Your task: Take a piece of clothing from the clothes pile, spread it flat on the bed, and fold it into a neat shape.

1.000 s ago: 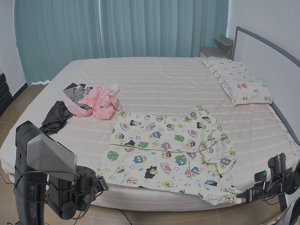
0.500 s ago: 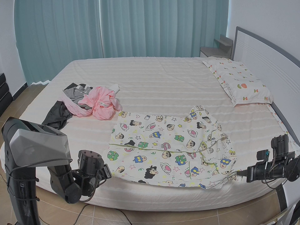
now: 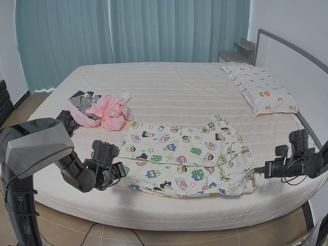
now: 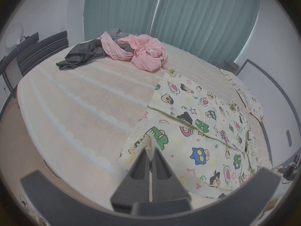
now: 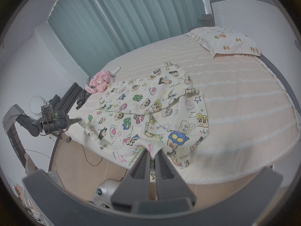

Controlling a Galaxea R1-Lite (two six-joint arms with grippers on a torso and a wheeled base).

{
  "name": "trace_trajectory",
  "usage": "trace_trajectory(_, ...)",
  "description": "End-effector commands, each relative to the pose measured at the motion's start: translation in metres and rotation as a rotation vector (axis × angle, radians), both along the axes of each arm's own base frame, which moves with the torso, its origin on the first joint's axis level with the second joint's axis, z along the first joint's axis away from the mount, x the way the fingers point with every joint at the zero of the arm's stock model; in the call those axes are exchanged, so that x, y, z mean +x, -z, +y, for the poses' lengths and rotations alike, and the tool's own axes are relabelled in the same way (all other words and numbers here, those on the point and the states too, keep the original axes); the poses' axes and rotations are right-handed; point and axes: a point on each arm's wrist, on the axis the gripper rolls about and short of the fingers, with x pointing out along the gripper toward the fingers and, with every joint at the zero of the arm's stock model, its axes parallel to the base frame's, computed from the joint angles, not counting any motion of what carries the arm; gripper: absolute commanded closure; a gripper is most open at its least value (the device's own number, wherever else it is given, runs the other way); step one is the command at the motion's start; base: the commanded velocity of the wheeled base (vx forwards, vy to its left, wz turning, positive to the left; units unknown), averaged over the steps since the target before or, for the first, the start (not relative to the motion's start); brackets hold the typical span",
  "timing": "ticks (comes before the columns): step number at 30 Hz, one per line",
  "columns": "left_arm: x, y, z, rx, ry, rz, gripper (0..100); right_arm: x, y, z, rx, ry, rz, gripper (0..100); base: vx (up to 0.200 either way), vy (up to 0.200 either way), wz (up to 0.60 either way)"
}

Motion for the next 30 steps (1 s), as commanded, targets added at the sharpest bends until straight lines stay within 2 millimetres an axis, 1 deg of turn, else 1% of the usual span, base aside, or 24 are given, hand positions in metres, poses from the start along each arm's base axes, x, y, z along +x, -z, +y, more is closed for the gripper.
trace_trajectory(1,0.024,0.004,0.002,-0.025,-0.009,-0.004,100,0.024,0.015,-0.001,0.004,0.008,0.027,100,0.0,0.0,0.0)
trace_trajectory(3,0.026,0.005,0.002,-0.027,-0.009,-0.005,100,0.026,0.016,-0.001,0.004,0.01,0.026,100,0.0,0.0,0.0)
trace_trajectory(4,0.031,0.006,0.001,-0.024,-0.011,0.002,100,0.032,0.014,-0.003,0.012,0.026,0.013,100,0.0,0.0,0.0)
trace_trajectory(6,0.033,0.006,0.001,-0.024,-0.011,0.005,100,0.034,0.012,-0.005,0.019,0.037,0.008,100,0.0,0.0,0.0)
trace_trajectory(7,0.036,0.006,0.0,-0.026,-0.017,0.013,100,0.041,0.012,-0.005,0.034,0.053,0.006,100,0.0,0.0,0.0)
trace_trajectory(10,0.045,0.0,-0.002,-0.053,-0.04,0.004,100,0.048,0.014,-0.007,0.037,0.062,0.001,100,0.0,0.0,0.0)
trace_trajectory(20,0.061,-0.01,-0.006,-0.091,-0.072,-0.015,100,0.062,0.01,-0.012,0.05,0.092,-0.032,100,0.0,0.0,0.0)
trace_trajectory(21,0.061,-0.01,-0.006,-0.093,-0.072,-0.015,100,0.063,0.009,-0.012,0.051,0.093,-0.031,100,0.0,0.0,0.0)
trace_trajectory(23,0.071,-0.009,-0.005,-0.115,-0.105,-0.011,100,0.068,0.009,-0.012,0.062,0.107,-0.036,100,0.0,0.0,0.0)
trace_trajectory(26,0.077,-0.008,-0.004,-0.128,-0.129,-0.002,100,0.072,0.012,-0.012,0.059,0.113,-0.032,100,0.0,0.0,0.0)
trace_trajectory(30,0.087,0.0,-0.001,-0.125,-0.151,0.018,100,0.082,0.017,-0.013,0.065,0.12,-0.031,100,0.0,0.0,0.0)
